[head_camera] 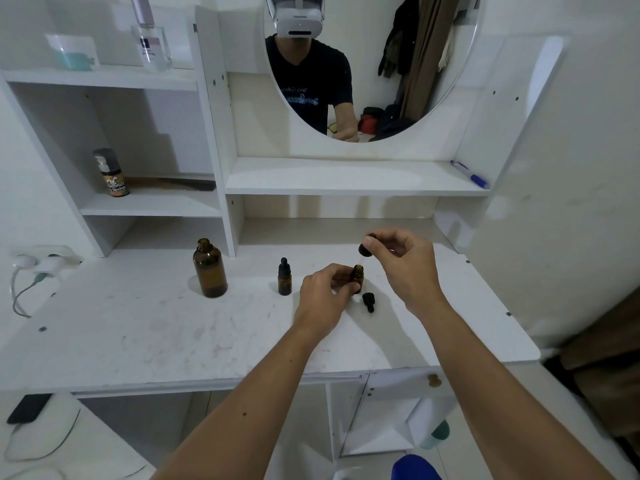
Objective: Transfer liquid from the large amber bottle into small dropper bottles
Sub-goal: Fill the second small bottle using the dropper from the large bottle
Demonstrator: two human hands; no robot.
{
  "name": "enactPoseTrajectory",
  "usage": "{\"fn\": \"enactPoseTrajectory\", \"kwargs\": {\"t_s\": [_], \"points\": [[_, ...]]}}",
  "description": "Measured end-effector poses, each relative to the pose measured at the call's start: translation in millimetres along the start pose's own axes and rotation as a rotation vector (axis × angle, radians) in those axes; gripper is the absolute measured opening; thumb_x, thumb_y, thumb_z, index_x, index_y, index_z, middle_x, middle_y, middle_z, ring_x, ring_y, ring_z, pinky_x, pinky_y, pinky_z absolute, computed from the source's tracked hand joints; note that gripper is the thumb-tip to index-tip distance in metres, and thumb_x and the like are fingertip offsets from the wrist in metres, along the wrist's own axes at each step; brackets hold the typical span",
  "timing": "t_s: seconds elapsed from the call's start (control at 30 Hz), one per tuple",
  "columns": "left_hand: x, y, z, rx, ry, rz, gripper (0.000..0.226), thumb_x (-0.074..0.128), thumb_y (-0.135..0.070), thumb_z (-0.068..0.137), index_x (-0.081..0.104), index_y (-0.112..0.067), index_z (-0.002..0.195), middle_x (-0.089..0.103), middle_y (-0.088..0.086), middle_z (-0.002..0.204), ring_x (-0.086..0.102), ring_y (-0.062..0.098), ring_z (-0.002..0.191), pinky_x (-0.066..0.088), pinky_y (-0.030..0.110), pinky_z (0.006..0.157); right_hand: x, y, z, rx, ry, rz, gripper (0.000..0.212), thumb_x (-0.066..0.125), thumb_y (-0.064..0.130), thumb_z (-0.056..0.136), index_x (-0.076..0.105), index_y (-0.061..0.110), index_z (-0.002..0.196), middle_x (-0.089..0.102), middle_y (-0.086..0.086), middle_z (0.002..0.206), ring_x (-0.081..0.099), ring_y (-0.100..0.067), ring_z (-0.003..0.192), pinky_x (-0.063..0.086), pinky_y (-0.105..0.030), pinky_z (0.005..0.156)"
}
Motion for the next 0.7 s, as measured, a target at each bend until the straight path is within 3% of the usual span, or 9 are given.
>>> {"fn": "enactPoseTrajectory", "kwargs": {"t_s": [0.23, 0.5, 0.7], "points": [[0, -1, -1, -0.009, 0.002, 0.010, 0.020, 0.076, -0.019, 0.092, 0.076, -0.024, 0.112, 0.077, -0.016, 0.101, 0.070, 0.000, 0.098, 0.056, 0.022, 0.093, 0, -1, 1, -0.019, -0.031, -0.052, 0.002, 0.081, 0.017, 0.093, 0.081, 0.015, 0.092, 0.082, -0.002, 0.083, 0.079, -0.018, 0.087, 0.060, -0.029, 0.089], [-1, -2, -3, -0.015, 0.008, 0.028, 0.022, 0.076, -0.018, 0.094, 0.073, -0.022, 0.115, 0.075, -0.017, 0.102, 0.067, -0.007, 0.095, 0.053, 0.015, 0.091, -8, 12, -4, -0.041, -0.037, 0.006, 0.008, 0.079, 0.015, 0.095, 0.078, 0.013, 0.103, 0.083, -0.001, 0.088, 0.079, -0.010, 0.089, 0.055, -0.014, 0.082], [-8, -1, -16, -0.039, 0.008, 0.035, 0.053, 0.082, -0.030, 0.089, 0.059, -0.021, 0.136, 0.068, -0.010, 0.125, 0.065, 0.004, 0.113, 0.052, 0.024, 0.101, -25, 52, -12, -0.133, -0.153, 0.058, 0.013, 0.077, 0.015, 0.096, 0.078, 0.011, 0.109, 0.082, 0.000, 0.096, 0.079, -0.006, 0.093, 0.057, -0.014, 0.084]]}}
Point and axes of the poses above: each hand's wrist, its own z-axis towards the middle knuckle, its own x-axis out of the palm, y = z × x, the point moved 9 cm from there along z, towards the middle knuckle
